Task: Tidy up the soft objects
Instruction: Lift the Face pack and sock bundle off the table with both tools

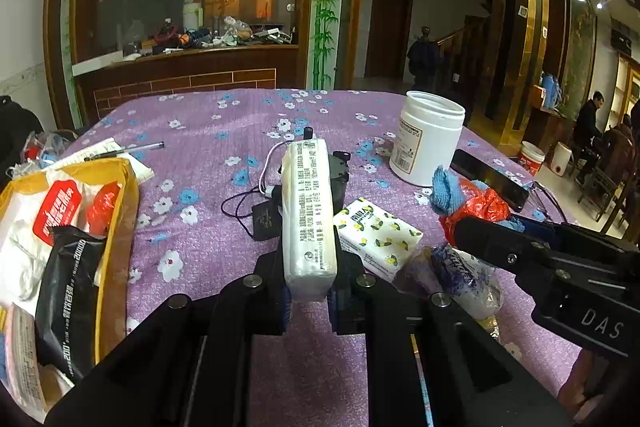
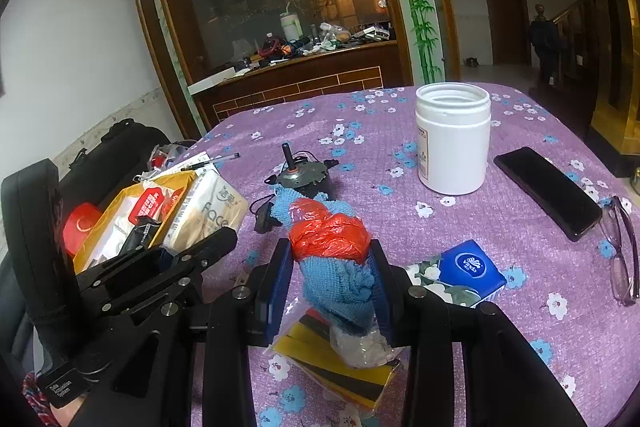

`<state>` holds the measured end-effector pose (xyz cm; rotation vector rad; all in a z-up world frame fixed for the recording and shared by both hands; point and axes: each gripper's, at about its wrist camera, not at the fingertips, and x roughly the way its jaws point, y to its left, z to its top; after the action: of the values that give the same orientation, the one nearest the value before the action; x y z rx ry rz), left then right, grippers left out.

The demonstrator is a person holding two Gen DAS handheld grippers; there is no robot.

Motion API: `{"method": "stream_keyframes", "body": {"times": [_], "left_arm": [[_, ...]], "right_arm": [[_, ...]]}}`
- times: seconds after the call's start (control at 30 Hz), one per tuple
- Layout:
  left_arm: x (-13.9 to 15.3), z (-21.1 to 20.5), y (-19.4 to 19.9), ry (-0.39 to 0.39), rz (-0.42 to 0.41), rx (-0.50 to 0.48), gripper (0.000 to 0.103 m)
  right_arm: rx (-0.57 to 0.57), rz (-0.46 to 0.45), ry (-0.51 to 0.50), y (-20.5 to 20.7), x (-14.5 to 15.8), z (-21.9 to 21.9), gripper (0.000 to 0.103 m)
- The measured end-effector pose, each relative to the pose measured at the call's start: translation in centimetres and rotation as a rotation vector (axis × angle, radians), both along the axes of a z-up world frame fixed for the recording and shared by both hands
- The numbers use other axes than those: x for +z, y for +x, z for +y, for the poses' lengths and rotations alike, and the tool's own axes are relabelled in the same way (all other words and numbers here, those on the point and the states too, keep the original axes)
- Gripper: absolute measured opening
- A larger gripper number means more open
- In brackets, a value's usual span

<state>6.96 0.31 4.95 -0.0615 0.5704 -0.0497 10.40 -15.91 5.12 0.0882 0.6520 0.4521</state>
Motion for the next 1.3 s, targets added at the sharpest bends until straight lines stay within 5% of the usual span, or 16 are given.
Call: {"method": "stream_keyframes", "body": {"times": [0.33,0.87,1.3], "left_arm": [[0.5,-0.3,-0.7,0.081,-0.028,0.036,0.011],[2.4,-0.1,-1.8,0.087,-0.054,0.06,0.011],[6.0,6.7,-6.3,0.038,-0.095,0.15,0.011]], "right_arm": [[-0.001,-0.002,-0.012,0.0,0.0,0.1,0.038],[0.023,-0.026,0.013,-0.3,0.2,0.1,0.038],[0.075,-0.035,0.028,-1.0,0.7,1.1,0.038]]}}
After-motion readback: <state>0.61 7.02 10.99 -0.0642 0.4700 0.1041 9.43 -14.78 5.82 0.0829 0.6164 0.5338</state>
